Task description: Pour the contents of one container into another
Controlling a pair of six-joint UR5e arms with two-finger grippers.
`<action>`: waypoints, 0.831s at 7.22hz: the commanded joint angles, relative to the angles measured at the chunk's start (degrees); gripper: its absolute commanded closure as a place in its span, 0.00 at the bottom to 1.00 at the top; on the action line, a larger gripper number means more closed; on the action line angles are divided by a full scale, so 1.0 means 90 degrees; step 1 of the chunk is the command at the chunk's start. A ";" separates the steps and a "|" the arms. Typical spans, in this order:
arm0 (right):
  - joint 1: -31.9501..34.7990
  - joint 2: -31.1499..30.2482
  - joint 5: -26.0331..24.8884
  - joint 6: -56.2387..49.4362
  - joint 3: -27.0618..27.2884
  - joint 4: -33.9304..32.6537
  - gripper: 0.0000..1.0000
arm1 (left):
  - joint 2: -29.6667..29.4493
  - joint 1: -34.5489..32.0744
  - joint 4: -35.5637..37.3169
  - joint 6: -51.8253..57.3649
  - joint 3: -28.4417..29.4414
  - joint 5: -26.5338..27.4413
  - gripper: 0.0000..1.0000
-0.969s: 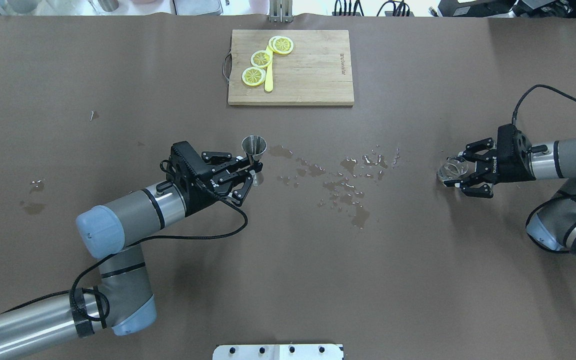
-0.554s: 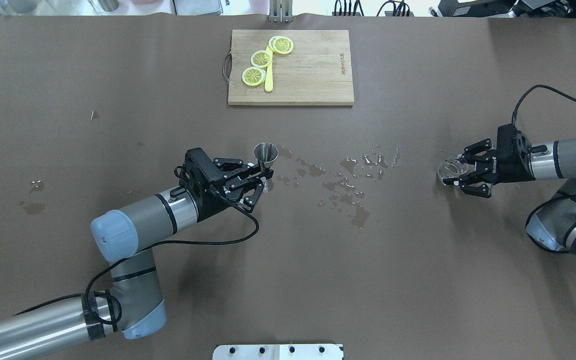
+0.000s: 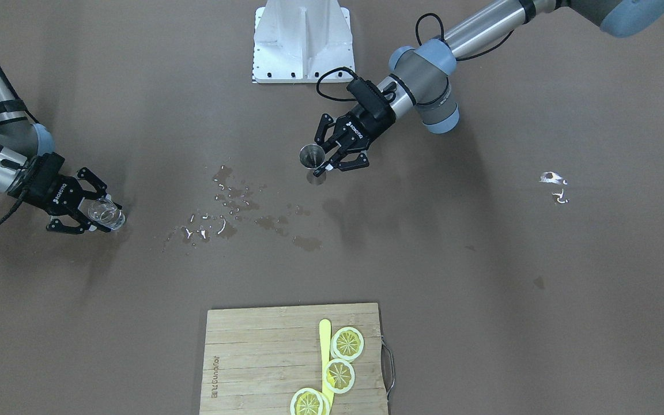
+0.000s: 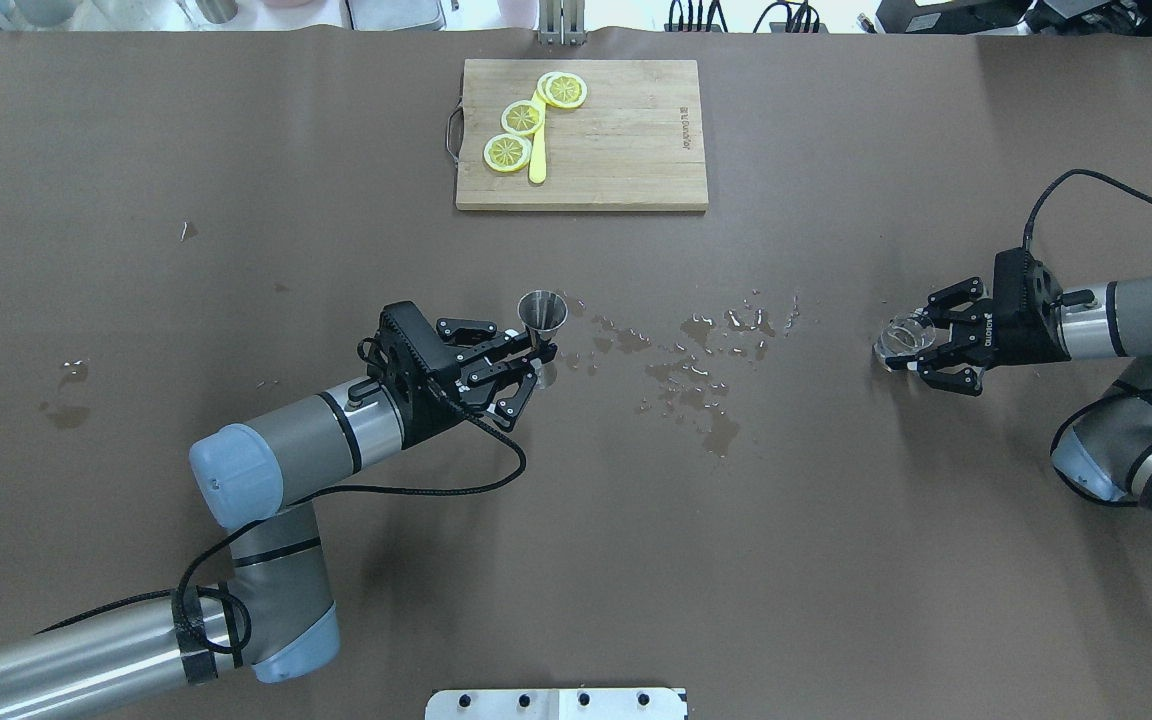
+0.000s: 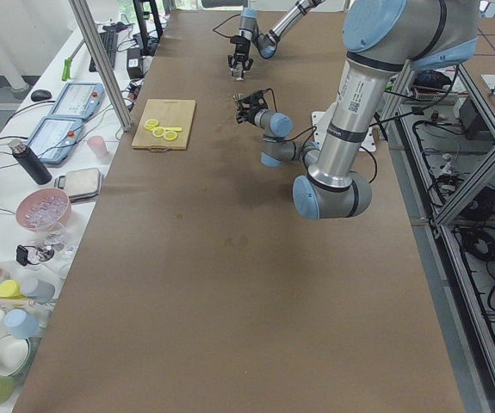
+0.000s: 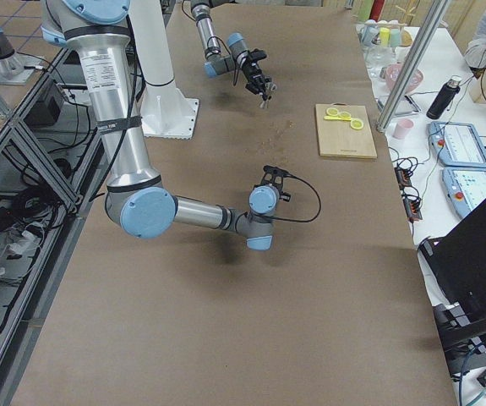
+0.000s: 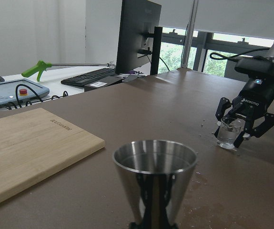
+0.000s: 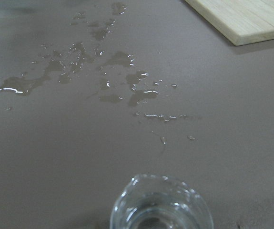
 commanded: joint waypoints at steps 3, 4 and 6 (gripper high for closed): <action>0.0028 -0.0010 0.0017 0.0019 0.0101 0.0010 1.00 | -0.0003 0.0002 0.0009 0.0092 -0.0061 -0.0195 1.00; 0.0028 0.0000 0.0056 0.0087 0.0130 0.0020 1.00 | -0.0022 0.0002 -0.0001 0.0335 -0.0042 -0.0196 1.00; 0.0047 0.0010 0.0047 0.0312 0.0267 0.0020 1.00 | 0.0006 0.0012 -0.0040 0.0347 -0.0012 -0.0216 1.00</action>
